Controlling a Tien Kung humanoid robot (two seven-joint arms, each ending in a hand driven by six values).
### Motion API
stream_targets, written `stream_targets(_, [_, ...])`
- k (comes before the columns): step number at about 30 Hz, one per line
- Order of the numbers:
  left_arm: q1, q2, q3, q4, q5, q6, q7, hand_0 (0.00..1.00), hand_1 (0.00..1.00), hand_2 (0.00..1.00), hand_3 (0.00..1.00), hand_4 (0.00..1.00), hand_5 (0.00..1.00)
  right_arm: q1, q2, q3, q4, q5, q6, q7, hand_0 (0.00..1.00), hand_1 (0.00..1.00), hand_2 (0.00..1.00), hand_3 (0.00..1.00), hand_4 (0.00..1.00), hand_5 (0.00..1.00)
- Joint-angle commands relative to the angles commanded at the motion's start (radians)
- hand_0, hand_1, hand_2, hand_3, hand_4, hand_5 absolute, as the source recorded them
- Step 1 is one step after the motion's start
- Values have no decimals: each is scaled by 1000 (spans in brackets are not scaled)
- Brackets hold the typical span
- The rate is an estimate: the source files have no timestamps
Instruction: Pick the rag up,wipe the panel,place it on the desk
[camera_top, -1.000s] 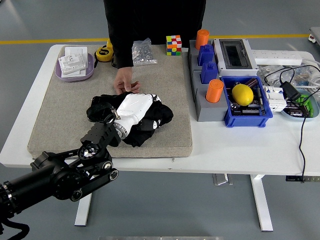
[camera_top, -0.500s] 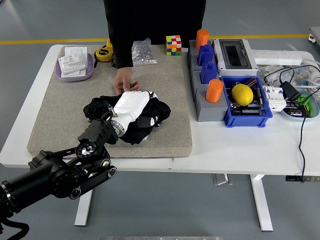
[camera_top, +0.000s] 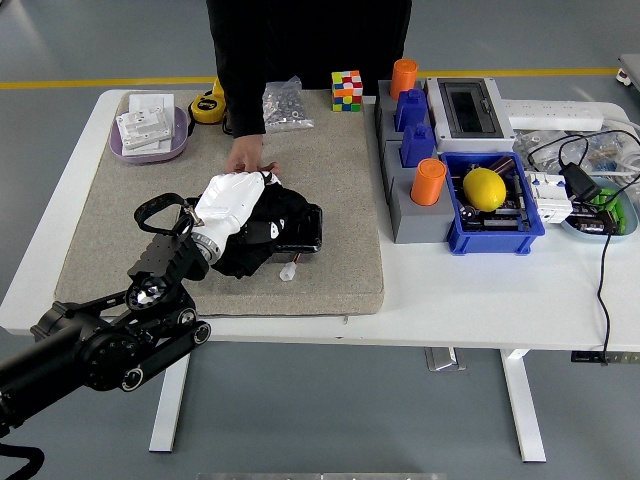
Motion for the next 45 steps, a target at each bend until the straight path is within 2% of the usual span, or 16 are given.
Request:
stream_targets(8, [20, 14, -40, 11, 14, 6, 0, 235, 122, 442, 323, 2, 2, -2, 3, 5, -3, -3, 1, -1, 693, 445, 637, 616, 998, 698])
stream_targets(18, [45, 53, -96, 24, 33, 8, -3, 240, 122, 441, 322, 2, 2, -5, 7, 13, -8, -8, 4, -2, 693, 445, 637, 617, 998, 699])
stream_targets(30, [77, 71, -146, 30, 60, 16, 3, 239, 122, 441, 323, 2, 2, -9, 8, 14, -8, -6, 3, -1, 693, 446, 637, 617, 998, 700])
stream_targets(45, [95, 98, -201, 42, 87, 22, 11, 239, 121, 440, 321, 2, 2, -11, 9, 9, -10, -2, 2, -1, 694, 446, 637, 617, 998, 701])
